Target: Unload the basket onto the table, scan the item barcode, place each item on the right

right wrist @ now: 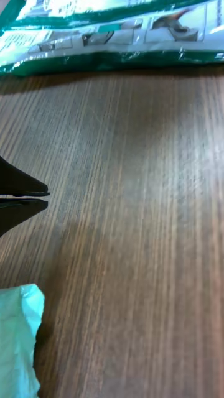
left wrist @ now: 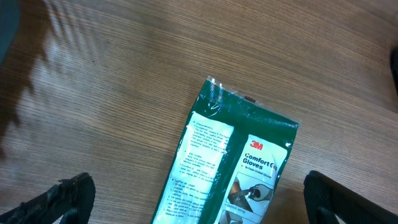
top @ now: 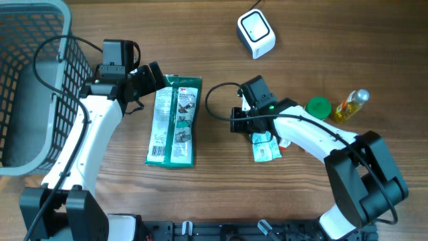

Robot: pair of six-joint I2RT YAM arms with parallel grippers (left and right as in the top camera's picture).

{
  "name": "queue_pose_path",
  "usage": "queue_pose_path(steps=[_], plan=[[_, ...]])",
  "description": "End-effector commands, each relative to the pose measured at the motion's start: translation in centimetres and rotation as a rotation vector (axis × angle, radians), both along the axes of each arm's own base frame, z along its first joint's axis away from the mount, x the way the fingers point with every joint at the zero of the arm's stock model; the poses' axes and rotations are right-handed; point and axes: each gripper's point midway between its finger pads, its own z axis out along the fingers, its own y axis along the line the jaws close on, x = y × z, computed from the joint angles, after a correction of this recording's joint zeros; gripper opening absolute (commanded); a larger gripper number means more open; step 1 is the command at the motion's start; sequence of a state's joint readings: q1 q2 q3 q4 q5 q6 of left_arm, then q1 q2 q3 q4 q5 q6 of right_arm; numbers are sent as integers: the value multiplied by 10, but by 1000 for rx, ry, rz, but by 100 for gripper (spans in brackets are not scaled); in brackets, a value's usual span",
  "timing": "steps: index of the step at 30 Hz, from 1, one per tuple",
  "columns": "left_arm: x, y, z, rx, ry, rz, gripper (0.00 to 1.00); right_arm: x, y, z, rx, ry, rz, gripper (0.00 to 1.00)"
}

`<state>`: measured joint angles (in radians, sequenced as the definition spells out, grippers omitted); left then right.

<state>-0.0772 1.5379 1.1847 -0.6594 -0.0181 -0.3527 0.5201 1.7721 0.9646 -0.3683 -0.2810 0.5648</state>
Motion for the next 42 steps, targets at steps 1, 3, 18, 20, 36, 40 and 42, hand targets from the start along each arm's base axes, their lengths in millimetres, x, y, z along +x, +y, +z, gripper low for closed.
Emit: queue_pose_path(steps=[1,3,18,20,36,40,42], plan=[[2,3,1,11,-2,4,100,-6,-1,-7,2,26,-10,4],[2,3,1,11,-2,4,100,-6,-2,-7,4,34,-25,4],[2,3,1,11,-2,4,100,-8,-15,-14,-46,85,-157,4],[2,3,1,11,-2,4,100,-8,-15,-14,-47,85,-157,4],[2,3,1,11,-2,4,100,-39,-51,-26,-183,243,-257,4],[2,3,1,11,-2,4,100,-41,-90,-29,-277,272,-273,5],[2,3,1,11,-2,4,100,-41,-109,-27,-323,291,-294,4]])
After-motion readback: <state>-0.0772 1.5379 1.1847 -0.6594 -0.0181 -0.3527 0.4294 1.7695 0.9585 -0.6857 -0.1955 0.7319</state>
